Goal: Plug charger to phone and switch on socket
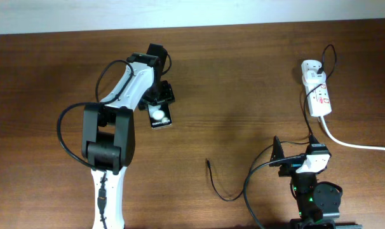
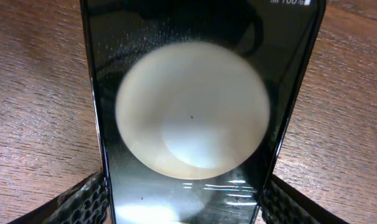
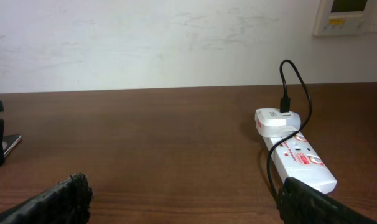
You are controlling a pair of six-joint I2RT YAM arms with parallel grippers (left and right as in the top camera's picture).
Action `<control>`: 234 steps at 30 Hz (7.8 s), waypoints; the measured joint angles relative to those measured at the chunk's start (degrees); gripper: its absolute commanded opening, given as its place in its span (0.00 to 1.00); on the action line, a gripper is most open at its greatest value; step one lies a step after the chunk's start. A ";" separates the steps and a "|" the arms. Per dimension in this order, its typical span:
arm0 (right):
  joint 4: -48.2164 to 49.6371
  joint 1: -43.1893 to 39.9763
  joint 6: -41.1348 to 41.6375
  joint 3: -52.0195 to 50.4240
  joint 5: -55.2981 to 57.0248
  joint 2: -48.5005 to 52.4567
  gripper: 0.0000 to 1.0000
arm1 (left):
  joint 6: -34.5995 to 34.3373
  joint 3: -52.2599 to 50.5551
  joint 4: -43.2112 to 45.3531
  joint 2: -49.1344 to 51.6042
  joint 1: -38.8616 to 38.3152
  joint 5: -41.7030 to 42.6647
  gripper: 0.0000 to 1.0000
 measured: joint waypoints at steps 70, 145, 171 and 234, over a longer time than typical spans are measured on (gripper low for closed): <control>0.00 0.00 0.02 0.00 0.00 0.00 0.99 | -17.22 9.33 -6.86 0.42 11.63 87.52 0.00; -6.91 0.04 4.28 18.29 -10.32 16.68 0.99 | -14.78 9.35 6.67 0.42 14.95 70.03 0.00; -11.91 7.65 5.46 62.23 -32.15 82.82 0.99 | -43.74 9.46 30.38 0.42 1.70 60.17 0.00; -7.80 7.65 15.65 62.23 -17.86 86.40 0.04 | -52.54 9.68 39.69 0.42 -10.58 66.07 0.99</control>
